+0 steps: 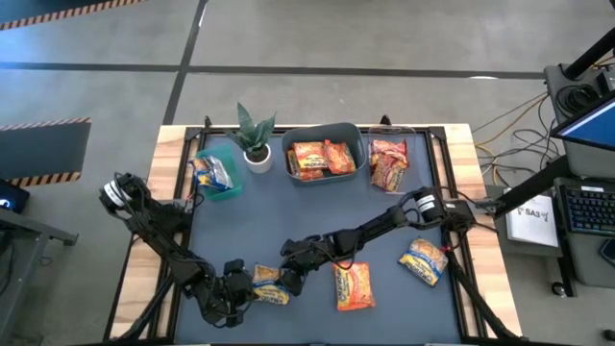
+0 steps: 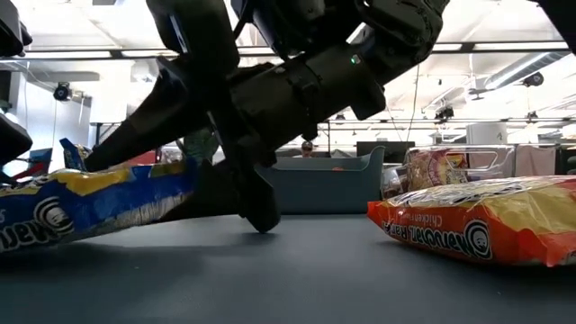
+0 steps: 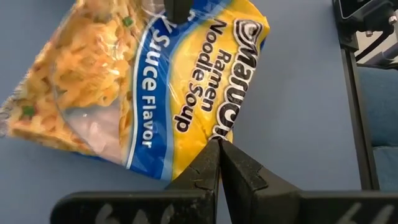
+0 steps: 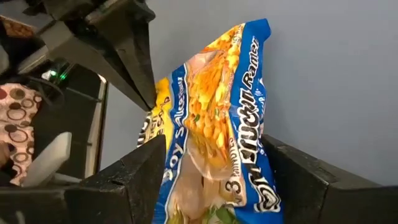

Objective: Sort Maruchan noodles
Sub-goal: Put the blue noodle pack into the green bin

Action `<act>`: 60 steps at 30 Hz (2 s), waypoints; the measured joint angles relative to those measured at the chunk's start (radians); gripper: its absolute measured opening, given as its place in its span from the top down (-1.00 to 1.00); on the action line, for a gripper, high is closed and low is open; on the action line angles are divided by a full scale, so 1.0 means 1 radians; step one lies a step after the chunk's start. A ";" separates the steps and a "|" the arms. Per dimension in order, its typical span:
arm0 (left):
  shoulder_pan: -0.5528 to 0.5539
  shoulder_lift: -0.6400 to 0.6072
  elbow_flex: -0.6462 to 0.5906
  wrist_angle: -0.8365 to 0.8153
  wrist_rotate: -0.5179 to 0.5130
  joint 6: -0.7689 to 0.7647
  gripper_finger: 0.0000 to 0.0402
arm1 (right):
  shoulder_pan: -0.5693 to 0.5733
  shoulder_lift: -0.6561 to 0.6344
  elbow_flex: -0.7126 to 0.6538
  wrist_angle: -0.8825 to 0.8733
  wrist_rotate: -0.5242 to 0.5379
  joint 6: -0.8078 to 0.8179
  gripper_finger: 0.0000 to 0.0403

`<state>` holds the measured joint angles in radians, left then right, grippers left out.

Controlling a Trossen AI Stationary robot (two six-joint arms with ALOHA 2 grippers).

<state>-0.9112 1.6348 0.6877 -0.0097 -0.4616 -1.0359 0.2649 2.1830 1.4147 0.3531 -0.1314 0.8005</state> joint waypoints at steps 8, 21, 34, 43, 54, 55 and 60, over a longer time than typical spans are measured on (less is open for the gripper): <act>0.000 0.000 0.000 0.007 0.001 0.004 1.00 | 0.000 0.000 0.003 -0.005 -0.005 -0.016 0.01; 0.000 -0.012 0.012 0.004 0.003 0.058 1.00 | -0.010 -0.002 0.003 -0.003 -0.037 -0.041 0.20; 0.000 -0.171 0.039 -0.095 -0.137 0.151 1.00 | -0.014 -0.035 0.003 -0.013 -0.089 -0.171 0.21; 0.000 -0.383 0.038 -0.095 -0.307 0.272 1.00 | -0.014 -0.171 -0.064 -0.027 -0.017 -0.325 0.21; 0.048 -0.405 0.003 -0.122 -0.431 0.230 0.58 | 0.018 -0.255 -0.125 -0.157 0.111 -0.442 0.21; 0.053 -0.384 0.003 -0.121 -0.428 0.212 0.53 | 0.018 -0.255 -0.125 -0.182 0.112 -0.420 0.21; 0.061 -0.239 0.003 -0.063 -0.385 0.154 0.41 | 0.012 -0.266 -0.127 -0.365 0.162 -0.338 0.21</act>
<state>-0.8502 1.3955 0.6903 -0.0725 -0.8463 -0.8817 0.2773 1.9169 1.2881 -0.0120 0.0306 0.4624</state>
